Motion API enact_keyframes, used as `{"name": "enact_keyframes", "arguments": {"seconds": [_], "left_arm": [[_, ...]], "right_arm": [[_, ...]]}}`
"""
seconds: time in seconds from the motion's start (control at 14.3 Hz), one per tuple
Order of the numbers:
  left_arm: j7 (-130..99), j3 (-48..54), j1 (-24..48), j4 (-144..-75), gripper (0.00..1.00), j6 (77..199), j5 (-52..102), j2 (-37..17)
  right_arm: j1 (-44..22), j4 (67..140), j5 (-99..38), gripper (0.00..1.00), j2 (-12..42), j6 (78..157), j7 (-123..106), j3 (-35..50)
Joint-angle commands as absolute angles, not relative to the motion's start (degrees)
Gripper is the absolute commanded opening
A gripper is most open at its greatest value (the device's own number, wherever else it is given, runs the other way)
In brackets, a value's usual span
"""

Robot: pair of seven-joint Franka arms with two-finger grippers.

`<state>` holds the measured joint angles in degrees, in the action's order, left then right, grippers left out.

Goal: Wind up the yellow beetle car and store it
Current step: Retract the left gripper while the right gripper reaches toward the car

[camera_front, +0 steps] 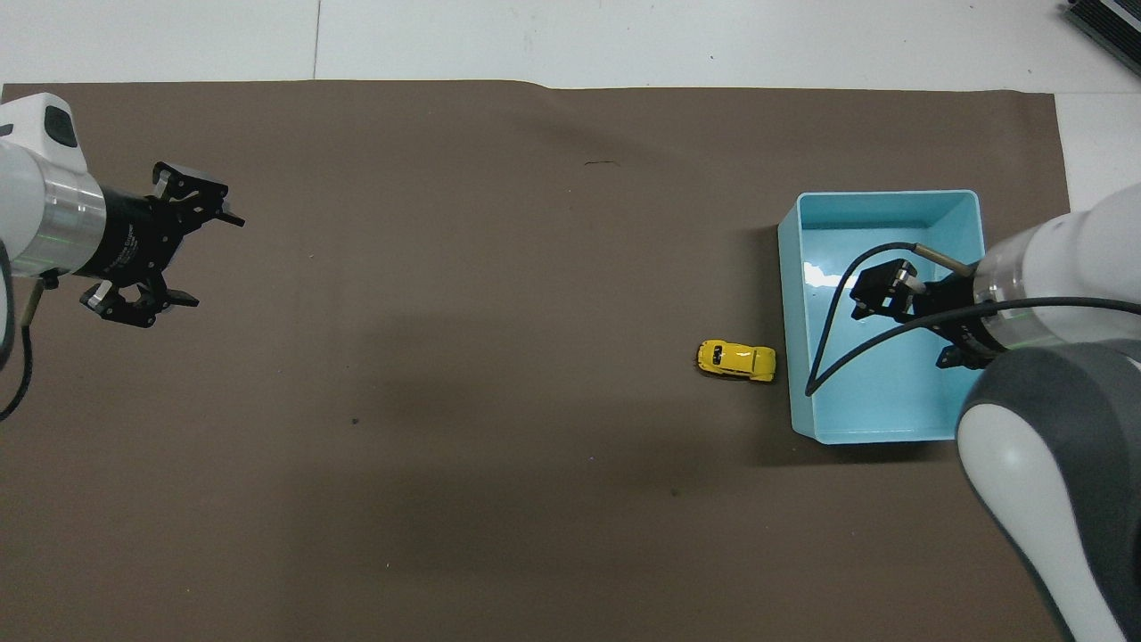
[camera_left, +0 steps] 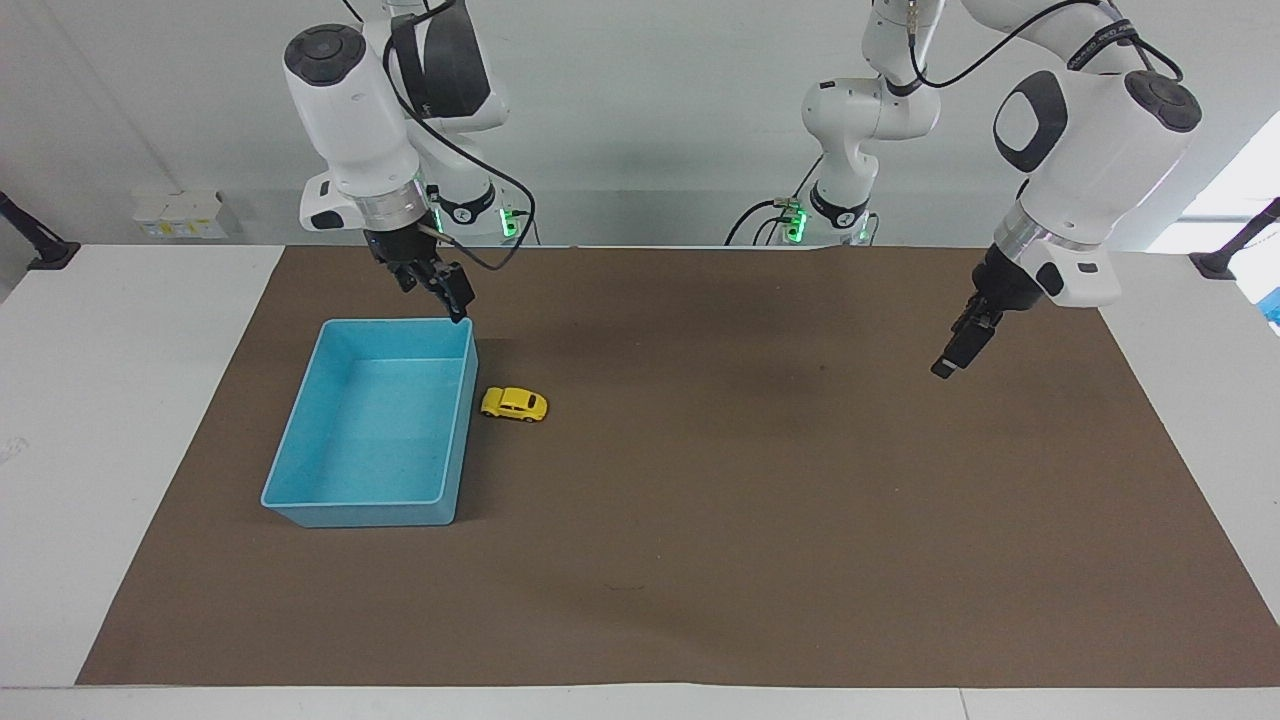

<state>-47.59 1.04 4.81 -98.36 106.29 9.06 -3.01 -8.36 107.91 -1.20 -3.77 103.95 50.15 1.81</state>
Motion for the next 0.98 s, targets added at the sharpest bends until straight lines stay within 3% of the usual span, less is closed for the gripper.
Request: {"name": "enact_keyframes", "arguments": {"seconds": [0.0,0.49,0.91], "left_arm": [[-36.78,1.49,4.13,-97.82,1.00,103.71,8.17,-2.02],[-3.29,1.49,3.25,-97.82,1.00,98.18,5.20,-0.97],[-1.23,1.85,3.87,-97.65,1.00,96.86,0.79,1.31]], "right_arm": [[-10.19,109.86,-1.76,1.00,-2.74,107.31,60.78,1.93],[-14.15,112.58,-1.76,1.00,2.99,117.32,83.02,1.93],[-15.20,116.89,-1.76,1.00,5.01,124.26,93.25,1.85]]}}
